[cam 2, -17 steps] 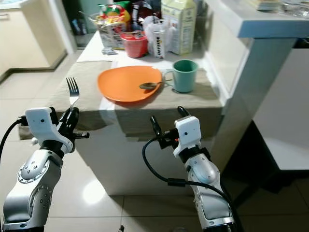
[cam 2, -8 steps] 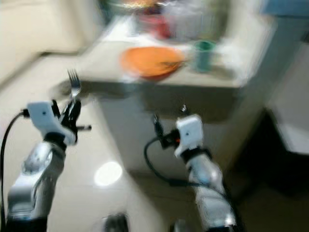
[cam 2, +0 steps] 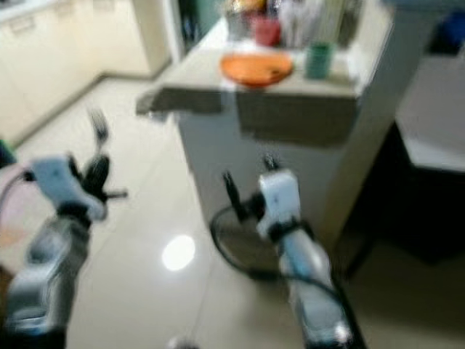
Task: Setting the table
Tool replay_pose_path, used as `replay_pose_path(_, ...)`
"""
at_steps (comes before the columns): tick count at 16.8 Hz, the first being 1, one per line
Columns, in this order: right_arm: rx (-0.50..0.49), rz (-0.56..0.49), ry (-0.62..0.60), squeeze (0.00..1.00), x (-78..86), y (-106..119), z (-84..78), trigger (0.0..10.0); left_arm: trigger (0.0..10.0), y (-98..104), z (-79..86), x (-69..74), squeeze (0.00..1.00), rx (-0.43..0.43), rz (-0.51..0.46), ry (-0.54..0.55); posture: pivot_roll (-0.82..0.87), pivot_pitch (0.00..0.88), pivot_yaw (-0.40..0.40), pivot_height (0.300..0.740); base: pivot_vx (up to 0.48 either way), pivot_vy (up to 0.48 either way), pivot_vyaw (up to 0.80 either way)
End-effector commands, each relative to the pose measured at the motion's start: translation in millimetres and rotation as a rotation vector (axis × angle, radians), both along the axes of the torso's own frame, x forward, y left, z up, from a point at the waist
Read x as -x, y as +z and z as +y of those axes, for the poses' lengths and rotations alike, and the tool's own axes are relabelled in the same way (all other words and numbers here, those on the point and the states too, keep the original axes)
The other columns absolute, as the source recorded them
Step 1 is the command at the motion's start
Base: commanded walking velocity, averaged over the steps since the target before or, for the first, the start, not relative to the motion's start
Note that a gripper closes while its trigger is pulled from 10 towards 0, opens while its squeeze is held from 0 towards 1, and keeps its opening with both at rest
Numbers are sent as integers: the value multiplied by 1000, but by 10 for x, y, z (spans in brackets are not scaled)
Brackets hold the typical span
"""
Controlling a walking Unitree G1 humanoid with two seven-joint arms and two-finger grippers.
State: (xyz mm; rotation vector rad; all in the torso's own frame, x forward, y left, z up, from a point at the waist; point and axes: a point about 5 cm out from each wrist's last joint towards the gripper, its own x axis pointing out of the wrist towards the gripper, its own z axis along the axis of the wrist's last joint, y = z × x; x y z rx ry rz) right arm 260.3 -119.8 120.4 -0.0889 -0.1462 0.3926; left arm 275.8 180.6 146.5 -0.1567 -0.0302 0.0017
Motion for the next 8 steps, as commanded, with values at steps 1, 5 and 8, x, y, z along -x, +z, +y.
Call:
replay_pose_path(1, -7, -16, 5, 0, -32, 53, 30, 10000, 0, 70, -15, -34, 0, -18, -28, -11, -179, 0, 102, 740, 0, -435, 0)
replay_pose_path(5, -8, -12, 9, 0, -13, 42, 48, 10000, 0, 63, -29, -50, 0, -35, -29, -23, -177, 0, 105, 740, 0, -426, 0)
replay_pose_path(8, -9, -10, 10, 0, -10, 39, 58, 10000, 0, 69, -30, -66, 0, -35, -30, -25, -179, 0, 110, 740, 0, -424, 0)
